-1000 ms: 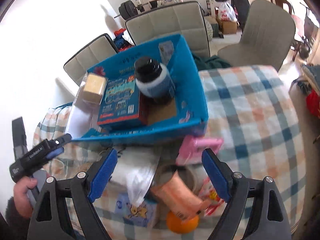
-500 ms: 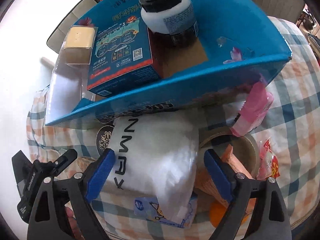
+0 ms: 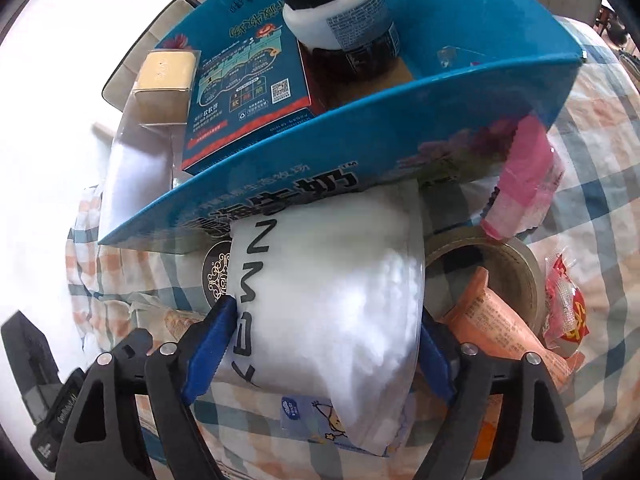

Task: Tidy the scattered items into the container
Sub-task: 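Grasp the white plastic bag with the right gripper and lift it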

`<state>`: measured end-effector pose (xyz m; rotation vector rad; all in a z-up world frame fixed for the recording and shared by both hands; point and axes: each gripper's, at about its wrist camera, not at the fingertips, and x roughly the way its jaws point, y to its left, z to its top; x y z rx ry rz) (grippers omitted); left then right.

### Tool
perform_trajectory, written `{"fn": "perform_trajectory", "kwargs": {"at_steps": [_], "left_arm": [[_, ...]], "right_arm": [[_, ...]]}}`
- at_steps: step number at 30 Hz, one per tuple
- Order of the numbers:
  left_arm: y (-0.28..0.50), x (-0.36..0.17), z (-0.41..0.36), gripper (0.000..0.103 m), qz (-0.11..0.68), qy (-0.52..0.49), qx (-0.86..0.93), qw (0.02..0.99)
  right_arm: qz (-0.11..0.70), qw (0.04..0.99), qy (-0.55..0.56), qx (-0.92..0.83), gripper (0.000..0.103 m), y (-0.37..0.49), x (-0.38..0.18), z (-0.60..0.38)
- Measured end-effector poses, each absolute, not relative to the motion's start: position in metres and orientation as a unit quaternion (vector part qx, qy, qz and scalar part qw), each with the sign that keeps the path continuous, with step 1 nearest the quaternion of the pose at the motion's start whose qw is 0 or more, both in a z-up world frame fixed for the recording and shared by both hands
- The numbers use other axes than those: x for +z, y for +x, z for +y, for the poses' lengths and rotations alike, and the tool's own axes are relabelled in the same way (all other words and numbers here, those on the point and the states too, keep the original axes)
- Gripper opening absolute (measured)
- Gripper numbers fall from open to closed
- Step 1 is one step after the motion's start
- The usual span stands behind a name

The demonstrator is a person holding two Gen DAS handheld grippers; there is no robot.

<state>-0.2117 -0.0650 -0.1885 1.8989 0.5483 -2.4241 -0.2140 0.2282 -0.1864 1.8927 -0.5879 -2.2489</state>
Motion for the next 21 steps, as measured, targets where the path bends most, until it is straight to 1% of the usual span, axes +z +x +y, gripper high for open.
{"fn": "perform_trajectory", "kwargs": {"at_steps": [3, 8, 9, 12, 15, 21], "left_arm": [[-0.223, -0.18, -0.058, 0.103, 0.158, 0.61, -0.777, 0.001], [-0.228, -0.177, -0.053, 0.103, 0.142, 0.599, -0.788, -0.002], [-0.237, -0.188, -0.054, 0.103, 0.144, 0.598, -0.788, -0.004], [-0.244, -0.192, -0.048, 0.103, 0.15, 0.603, -0.783, -0.012], [-0.243, -0.19, -0.046, 0.103, 0.144, 0.602, -0.785, -0.016], [-0.248, -0.185, -0.052, 0.103, 0.16, 0.591, -0.791, -0.016]], "right_arm": [[-0.207, 0.069, 0.609, -0.763, 0.082, -0.201, -0.172, 0.238], [-0.259, 0.069, 0.563, -0.782, 0.081, -0.191, -0.131, 0.27], [-0.271, 0.075, 0.555, -0.783, 0.08, -0.193, -0.122, 0.276], [-0.301, 0.098, 0.541, -0.779, 0.08, -0.212, -0.104, 0.285], [-0.333, 0.113, 0.539, -0.766, 0.078, -0.23, -0.098, 0.288], [-0.309, 0.11, 0.526, -0.785, 0.074, -0.25, -0.081, 0.28]]}}
